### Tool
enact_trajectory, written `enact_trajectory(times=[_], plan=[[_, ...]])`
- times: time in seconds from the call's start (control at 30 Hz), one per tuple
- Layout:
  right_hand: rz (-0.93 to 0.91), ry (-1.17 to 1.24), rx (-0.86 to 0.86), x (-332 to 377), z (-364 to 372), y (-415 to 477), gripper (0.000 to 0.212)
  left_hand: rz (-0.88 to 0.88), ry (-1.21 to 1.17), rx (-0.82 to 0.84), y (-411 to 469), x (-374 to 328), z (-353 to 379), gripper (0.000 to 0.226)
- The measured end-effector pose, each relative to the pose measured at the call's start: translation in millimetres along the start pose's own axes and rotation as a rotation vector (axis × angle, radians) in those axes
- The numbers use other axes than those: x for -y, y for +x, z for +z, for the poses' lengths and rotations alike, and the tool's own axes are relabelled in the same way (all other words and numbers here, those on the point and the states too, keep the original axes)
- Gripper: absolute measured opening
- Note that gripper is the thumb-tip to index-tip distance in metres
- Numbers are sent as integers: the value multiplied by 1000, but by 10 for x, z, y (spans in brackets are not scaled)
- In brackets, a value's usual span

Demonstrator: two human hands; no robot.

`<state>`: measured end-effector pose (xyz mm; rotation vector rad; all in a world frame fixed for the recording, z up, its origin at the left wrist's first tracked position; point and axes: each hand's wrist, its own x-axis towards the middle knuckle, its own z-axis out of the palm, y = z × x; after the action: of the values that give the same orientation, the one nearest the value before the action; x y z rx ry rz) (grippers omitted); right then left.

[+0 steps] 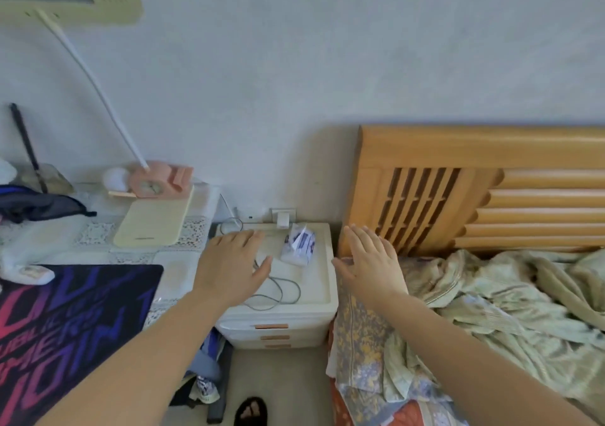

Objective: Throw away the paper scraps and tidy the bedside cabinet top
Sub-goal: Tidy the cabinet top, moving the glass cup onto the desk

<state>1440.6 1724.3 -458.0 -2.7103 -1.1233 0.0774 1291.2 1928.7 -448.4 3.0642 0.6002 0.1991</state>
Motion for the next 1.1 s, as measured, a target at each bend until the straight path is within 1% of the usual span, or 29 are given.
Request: enact_trajectory(times=[0.23,0.43,0.6,0.73,0.83,0.93,1.1], plan=[[171,25,234,-166,1200,368,66,76,-73,254,356,292,1259,55],[245,63,273,-260,1842,662,61,107,-222,357,644,316,2068,53],[194,82,320,-357,2334,825,63,102,-281,392,707,225,2623,53],[144,84,312,-388,2675,905,68,111,-255,382,726,223,2923,50],[106,32,262,-417,2869,943,71,89,-247,341,768,231,3059,46],[160,3,192,-411,3021,928,69,60,-263,323,801,234,3200,44],[240,52,64,-264,3184,760,59,45,-239,318,726,215,3312,45]])
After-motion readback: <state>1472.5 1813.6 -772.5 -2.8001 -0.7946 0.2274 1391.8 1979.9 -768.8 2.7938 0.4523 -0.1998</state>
